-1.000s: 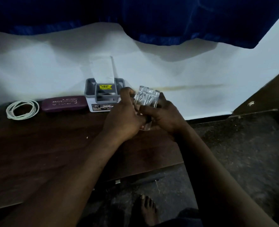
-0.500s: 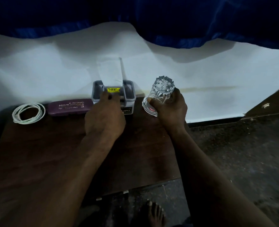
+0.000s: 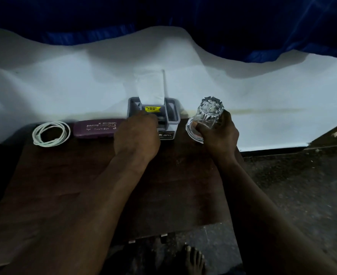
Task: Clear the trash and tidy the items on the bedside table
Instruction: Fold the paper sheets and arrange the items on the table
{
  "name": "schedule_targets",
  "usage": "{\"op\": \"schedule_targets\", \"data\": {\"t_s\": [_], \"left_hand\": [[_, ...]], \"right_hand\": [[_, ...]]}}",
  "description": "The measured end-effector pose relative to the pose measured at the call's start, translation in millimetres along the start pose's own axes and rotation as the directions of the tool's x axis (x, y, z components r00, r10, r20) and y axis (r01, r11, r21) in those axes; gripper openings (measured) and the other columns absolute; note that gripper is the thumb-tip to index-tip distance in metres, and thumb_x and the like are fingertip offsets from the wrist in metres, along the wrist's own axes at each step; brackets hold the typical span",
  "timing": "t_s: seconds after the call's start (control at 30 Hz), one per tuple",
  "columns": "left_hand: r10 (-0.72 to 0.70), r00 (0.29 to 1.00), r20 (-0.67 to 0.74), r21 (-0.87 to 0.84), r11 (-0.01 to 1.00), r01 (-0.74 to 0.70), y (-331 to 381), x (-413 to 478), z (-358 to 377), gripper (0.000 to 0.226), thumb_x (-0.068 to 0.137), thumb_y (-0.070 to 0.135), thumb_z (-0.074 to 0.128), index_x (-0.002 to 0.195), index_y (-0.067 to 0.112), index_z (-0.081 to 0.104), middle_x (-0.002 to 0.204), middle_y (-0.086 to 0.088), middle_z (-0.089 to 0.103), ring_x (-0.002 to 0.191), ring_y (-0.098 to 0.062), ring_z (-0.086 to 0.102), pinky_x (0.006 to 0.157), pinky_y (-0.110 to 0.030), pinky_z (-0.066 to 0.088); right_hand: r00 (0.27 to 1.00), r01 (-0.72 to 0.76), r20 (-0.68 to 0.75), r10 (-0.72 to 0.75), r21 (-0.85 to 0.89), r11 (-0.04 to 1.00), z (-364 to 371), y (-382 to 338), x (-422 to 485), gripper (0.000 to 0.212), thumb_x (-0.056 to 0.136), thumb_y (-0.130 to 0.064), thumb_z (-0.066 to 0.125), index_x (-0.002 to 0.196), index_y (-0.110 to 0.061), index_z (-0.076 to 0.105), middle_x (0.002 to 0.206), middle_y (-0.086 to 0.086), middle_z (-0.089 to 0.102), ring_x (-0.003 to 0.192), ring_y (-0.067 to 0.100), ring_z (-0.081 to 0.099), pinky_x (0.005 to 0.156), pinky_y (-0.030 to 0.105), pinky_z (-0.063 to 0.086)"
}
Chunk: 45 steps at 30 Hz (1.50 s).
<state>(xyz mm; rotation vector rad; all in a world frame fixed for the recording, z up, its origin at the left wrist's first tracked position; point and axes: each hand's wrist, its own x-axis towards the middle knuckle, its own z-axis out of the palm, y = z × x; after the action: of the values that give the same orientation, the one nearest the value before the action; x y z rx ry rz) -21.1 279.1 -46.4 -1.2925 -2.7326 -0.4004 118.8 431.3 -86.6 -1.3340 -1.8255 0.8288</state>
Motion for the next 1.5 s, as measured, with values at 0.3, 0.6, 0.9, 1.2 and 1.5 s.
{"op": "schedule_targets", "data": {"t_s": [0.3, 0.6, 0.9, 1.2, 1.5], "left_hand": [[0.045, 0.999, -0.013, 0.125, 0.991, -0.043, 3.0, -0.2, 1.2, 0.030, 0.086, 0.013, 0.060, 0.110, 0.024, 0.075, 0.107, -0.008, 0.070, 0.098, -0.035, 0.070, 0.073, -0.042, 0.055], [0.046, 0.998, -0.036, 0.154, 0.987, -0.040, 25.1, -11.6, 5.6, 0.031, 0.090, 0.012, 0.052, 0.110, 0.022, 0.074, 0.108, -0.008, 0.071, 0.095, -0.037, 0.071, 0.072, -0.041, 0.055], [0.033, 0.999, -0.012, 0.112, 0.993, -0.031, 29.1, -20.2, 7.2, 0.028, 0.087, 0.013, 0.057, 0.109, 0.022, 0.071, 0.110, -0.009, 0.070, 0.094, -0.038, 0.070, 0.070, -0.044, 0.056], [0.013, 0.999, -0.038, 0.096, 0.995, -0.010, 27.3, -23.5, 14.5, 0.024, 0.089, 0.016, 0.059, 0.107, 0.021, 0.074, 0.108, -0.011, 0.070, 0.089, -0.042, 0.071, 0.068, -0.044, 0.056], [0.041, 0.998, -0.047, 0.118, 0.992, -0.035, 24.6, -15.0, 24.5, 0.025, 0.094, 0.017, 0.055, 0.111, 0.020, 0.072, 0.112, -0.011, 0.066, 0.095, -0.040, 0.069, 0.072, -0.044, 0.055]], "right_hand": [[1.000, 0.006, -0.003, -0.006, -0.054, 0.999, -0.4, 6.7, 7.6, 0.059, 0.066, -0.049, 0.087, 0.116, -0.028, 0.063, 0.113, -0.004, 0.076, 0.104, 0.017, 0.071, 0.086, 0.026, 0.052], [0.999, 0.034, 0.033, -0.032, -0.044, 0.998, -1.0, 10.4, 3.7, 0.066, 0.066, -0.045, 0.087, 0.121, -0.023, 0.059, 0.115, 0.000, 0.073, 0.106, 0.022, 0.069, 0.082, 0.024, 0.047], [0.990, 0.038, 0.143, 0.005, -0.299, 0.953, -4.3, 17.9, -12.9, 0.089, 0.074, -0.030, 0.083, 0.148, -0.008, 0.038, 0.138, 0.023, 0.054, 0.127, 0.043, 0.051, 0.110, 0.049, 0.041], [0.990, 0.107, 0.121, -0.074, -0.296, 0.949, -8.3, 18.2, -19.9, 0.064, 0.076, -0.030, 0.083, 0.130, -0.007, 0.056, 0.129, 0.015, 0.066, 0.123, 0.039, 0.057, 0.103, 0.048, 0.045], [0.986, 0.093, 0.159, -0.041, -0.338, 0.937, -6.2, 20.0, -12.9, 0.067, 0.079, -0.033, 0.080, 0.138, -0.016, 0.051, 0.140, 0.007, 0.060, 0.131, 0.036, 0.052, 0.102, 0.042, 0.044]]}}
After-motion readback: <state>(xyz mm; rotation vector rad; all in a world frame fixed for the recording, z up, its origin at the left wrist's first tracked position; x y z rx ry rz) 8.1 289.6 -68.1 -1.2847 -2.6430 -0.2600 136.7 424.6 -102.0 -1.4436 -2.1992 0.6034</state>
